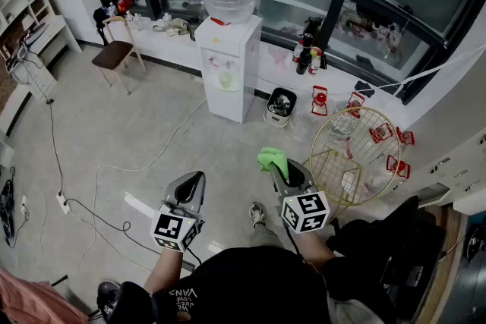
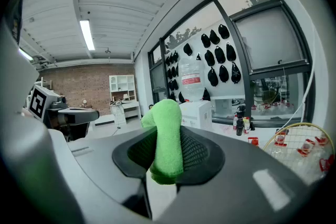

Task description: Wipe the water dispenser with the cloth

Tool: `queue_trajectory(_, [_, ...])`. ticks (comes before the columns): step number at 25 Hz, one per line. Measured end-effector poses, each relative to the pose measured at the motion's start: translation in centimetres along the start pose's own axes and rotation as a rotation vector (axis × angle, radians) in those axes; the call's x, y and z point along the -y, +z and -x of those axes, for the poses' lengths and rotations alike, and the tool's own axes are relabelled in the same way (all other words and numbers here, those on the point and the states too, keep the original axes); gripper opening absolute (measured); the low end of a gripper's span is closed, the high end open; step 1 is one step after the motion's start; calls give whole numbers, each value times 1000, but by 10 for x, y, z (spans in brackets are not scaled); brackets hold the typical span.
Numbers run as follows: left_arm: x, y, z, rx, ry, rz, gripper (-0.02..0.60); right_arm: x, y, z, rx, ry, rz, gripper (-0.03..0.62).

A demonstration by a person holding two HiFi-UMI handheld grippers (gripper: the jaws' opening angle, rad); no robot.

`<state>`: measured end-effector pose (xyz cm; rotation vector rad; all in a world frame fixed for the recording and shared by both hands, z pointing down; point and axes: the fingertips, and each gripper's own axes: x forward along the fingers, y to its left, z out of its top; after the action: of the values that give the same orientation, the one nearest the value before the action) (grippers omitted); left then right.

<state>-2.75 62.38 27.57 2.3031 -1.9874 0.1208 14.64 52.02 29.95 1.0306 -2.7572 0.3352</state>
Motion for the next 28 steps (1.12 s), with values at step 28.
queue_trajectory(28, [-142,-12,-299,-55,-32,123,2,153,41,-268,-89,17,-30,114])
